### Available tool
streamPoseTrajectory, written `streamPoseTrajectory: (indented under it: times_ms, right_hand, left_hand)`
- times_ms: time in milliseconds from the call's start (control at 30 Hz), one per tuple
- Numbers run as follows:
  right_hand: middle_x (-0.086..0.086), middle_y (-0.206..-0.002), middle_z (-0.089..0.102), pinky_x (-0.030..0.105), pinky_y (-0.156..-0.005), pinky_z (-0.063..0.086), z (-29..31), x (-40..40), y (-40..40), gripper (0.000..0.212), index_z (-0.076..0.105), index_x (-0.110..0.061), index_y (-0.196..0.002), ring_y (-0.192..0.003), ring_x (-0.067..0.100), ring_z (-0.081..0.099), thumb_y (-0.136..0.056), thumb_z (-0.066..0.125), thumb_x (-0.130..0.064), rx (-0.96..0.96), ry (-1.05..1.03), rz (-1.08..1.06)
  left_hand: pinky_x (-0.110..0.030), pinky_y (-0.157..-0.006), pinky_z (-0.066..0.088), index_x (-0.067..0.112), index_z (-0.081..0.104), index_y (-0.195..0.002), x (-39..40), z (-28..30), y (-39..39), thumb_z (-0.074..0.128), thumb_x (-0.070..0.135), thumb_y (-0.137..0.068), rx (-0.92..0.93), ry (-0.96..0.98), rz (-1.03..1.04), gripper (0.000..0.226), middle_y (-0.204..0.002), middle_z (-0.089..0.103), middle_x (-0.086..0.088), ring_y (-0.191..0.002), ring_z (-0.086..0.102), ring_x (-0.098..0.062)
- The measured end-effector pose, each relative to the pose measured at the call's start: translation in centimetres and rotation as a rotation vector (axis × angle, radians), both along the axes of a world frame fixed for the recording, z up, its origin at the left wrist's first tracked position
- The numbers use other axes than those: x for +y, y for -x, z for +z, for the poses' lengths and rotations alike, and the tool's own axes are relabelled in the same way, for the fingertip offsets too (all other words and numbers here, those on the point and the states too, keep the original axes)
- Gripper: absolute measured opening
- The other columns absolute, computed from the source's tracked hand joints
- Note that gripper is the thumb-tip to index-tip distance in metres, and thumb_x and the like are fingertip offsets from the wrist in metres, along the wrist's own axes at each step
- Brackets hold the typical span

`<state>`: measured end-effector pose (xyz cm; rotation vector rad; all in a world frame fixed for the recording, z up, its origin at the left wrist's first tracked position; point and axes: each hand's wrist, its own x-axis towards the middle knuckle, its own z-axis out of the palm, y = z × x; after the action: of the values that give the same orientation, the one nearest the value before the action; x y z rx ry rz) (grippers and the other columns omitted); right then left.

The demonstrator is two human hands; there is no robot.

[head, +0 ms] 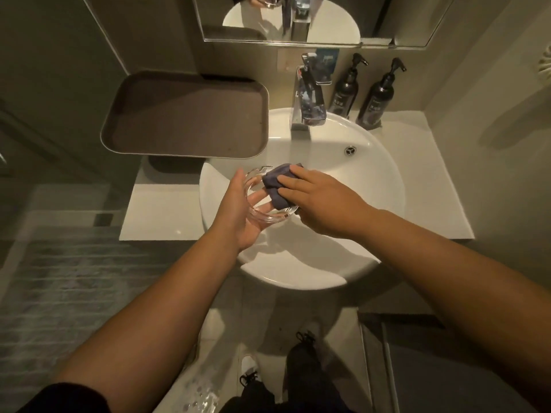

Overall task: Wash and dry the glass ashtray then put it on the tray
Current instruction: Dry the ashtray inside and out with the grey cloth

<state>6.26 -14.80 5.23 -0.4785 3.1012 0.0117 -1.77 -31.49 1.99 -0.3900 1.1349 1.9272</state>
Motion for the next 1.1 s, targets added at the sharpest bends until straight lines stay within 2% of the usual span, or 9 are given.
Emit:
streamPoseTrajectory:
  times_ms: [167,300,500,567,667,800,933,1033,1100]
  right_hand:
    - [0.006,-0.123,0.066,0.048,-0.093,0.048,1.2,3.2,2.0,0.035,0.068,-0.012,-0.115,-0.119,0.033,0.054,-0.08,0.073,-0.014,0.102,0.003,0.218]
    - [0.006,-0.125,0.066,0.044,-0.101,0.043,1.1,5.6,2.4,0.037,0.07,-0.015,-0.114,-0.122,0.031,0.057,-0.078,0.076,-0.018,0.16,0.009,0.324]
    - [0.012,-0.13,0.063,0.05,-0.104,0.04,-0.8,6.8,3.3,0.041,0.066,-0.011,-0.119,-0.122,0.034,0.056,-0.08,0.074,-0.015,0.107,-0.023,0.356]
    - [0.013,-0.126,0.065,0.048,-0.103,0.043,-1.1,6.5,3.3,0.032,0.067,-0.009,-0.117,-0.119,0.033,0.059,-0.087,0.059,-0.012,0.104,0.001,0.354]
    - [0.01,-0.112,0.069,0.041,-0.094,0.048,-1.0,5.6,3.6,0.036,0.069,-0.008,-0.107,-0.107,0.031,0.063,-0.088,0.038,-0.012,0.108,0.014,0.295]
    - [0.004,-0.091,0.068,0.032,-0.077,0.04,-1.2,3.5,3.7,0.02,0.065,-0.015,-0.095,-0.082,0.029,0.061,-0.079,0.063,-0.003,0.025,0.056,0.185]
    - [0.005,-0.078,0.064,0.034,-0.059,0.044,0.7,0.9,3.6,0.029,0.063,-0.025,-0.1,-0.066,0.028,0.051,-0.078,0.059,-0.007,-0.142,0.179,-0.046]
    - [0.008,-0.092,0.072,0.038,-0.063,0.047,1.9,-0.8,3.5,0.026,0.067,-0.025,-0.112,-0.075,0.033,0.06,-0.09,0.055,-0.017,-0.162,0.356,-0.139]
    - [0.007,-0.104,0.072,0.038,-0.071,0.049,2.2,-1.6,3.8,0.034,0.065,-0.029,-0.123,-0.084,0.031,0.062,-0.092,0.054,-0.018,-0.222,0.462,-0.21]
  left_hand:
    - [-0.049,-0.104,0.044,0.013,0.064,-0.127,2.5,0.9,0.5,0.036,0.059,-0.096,-0.078,-0.18,0.017,0.062,-0.132,0.063,-0.017,-0.117,0.06,-0.033]
    - [-0.061,-0.112,0.03,0.008,0.052,-0.14,4.2,0.3,0.6,0.035,0.055,-0.096,-0.136,-0.323,0.001,0.066,-0.142,0.053,-0.021,-0.132,0.048,-0.038]
    - [-0.056,-0.11,0.036,0.006,0.052,-0.14,5.6,-0.6,0.7,0.035,0.053,-0.093,-0.126,-0.312,0.025,0.069,-0.142,0.053,-0.021,-0.119,0.057,-0.036]
    - [-0.051,-0.102,0.043,0.005,0.054,-0.138,5.7,-0.8,1.1,0.035,0.052,-0.092,-0.12,-0.298,0.044,0.068,-0.135,0.058,-0.02,-0.112,0.06,-0.033]
    - [-0.045,-0.091,0.049,0.002,0.058,-0.132,5.8,-0.8,2.0,0.037,0.051,-0.092,-0.103,-0.258,0.036,0.067,-0.123,0.062,-0.02,-0.104,0.062,-0.03]
    - [-0.042,-0.088,0.047,0.001,0.075,-0.093,5.7,-0.7,3.4,0.035,0.05,-0.093,-0.058,-0.205,-0.009,0.063,-0.1,0.069,-0.021,-0.088,0.068,-0.03]
    - [-0.054,-0.101,0.046,0.008,0.068,-0.114,5.2,-0.2,4.4,0.056,0.046,-0.085,-0.049,-0.14,0.029,0.05,-0.113,0.067,-0.021,-0.101,0.065,-0.039]
    - [-0.05,-0.095,0.052,0.016,0.068,-0.118,4.4,-0.5,5.3,0.061,0.047,-0.083,0.006,-0.072,0.026,0.047,-0.12,0.069,-0.016,-0.107,0.066,-0.035]
    - [-0.044,-0.084,0.057,0.016,0.067,-0.121,3.9,-0.3,5.6,0.062,0.045,-0.085,0.037,-0.068,0.012,0.047,-0.116,0.068,-0.014,-0.097,0.07,-0.029]
